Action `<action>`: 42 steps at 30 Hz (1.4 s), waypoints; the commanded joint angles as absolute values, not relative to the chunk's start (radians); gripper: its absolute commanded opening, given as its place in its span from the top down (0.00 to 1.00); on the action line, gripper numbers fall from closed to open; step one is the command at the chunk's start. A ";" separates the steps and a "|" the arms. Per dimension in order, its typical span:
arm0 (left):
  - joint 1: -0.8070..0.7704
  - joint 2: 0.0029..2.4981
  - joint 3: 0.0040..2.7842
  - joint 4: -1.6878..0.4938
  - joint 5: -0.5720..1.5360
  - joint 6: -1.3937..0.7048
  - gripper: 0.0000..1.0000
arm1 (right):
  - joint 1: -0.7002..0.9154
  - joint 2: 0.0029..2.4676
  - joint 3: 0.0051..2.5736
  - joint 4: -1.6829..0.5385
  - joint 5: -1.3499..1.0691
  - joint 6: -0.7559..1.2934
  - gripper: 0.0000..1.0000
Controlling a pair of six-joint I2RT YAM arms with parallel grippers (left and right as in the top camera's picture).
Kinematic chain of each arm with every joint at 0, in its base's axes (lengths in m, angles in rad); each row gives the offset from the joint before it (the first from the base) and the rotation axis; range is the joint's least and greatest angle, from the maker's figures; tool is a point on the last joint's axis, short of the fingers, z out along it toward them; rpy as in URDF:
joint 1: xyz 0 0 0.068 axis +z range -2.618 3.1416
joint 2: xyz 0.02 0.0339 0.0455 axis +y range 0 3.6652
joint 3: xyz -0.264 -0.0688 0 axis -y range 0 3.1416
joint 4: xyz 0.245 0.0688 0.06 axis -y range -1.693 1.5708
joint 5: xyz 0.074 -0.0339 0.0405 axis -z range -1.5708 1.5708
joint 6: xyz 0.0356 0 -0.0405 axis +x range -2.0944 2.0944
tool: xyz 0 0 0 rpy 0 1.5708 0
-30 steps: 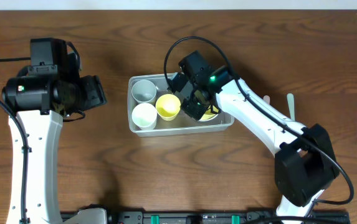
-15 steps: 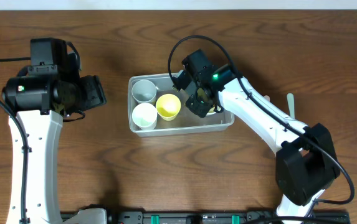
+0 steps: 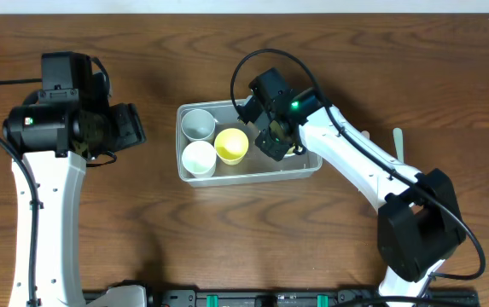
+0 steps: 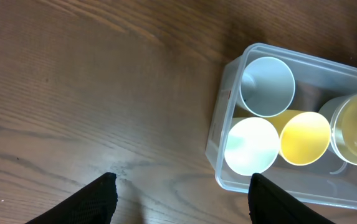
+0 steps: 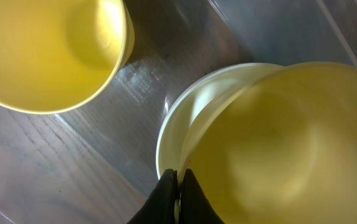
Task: Pack container
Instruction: 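Carry yellow bowl with right gripper onto white bowls in container, then release bowl, move right gripper to mint-green spoon and grasp it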
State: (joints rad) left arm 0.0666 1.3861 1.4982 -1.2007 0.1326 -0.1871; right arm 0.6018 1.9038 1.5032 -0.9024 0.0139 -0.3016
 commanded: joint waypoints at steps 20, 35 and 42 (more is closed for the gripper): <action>0.071 1.386 1.493 -1.203 0.142 -0.192 0.32 | 0.595 1.810 1.510 -0.905 -0.037 -0.296 0.91; 0.071 1.386 1.493 -1.203 0.142 -0.192 0.32 | 0.164 1.477 1.510 -0.976 0.160 0.254 0.43; 0.071 1.386 1.493 -1.204 0.142 -0.193 0.32 | -0.096 1.574 1.457 -1.128 0.157 0.145 0.39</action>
State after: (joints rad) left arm 0.0666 1.3861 1.4982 -1.2007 0.1326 -0.1871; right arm -0.0349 1.5169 1.4929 -1.1049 0.1547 0.1818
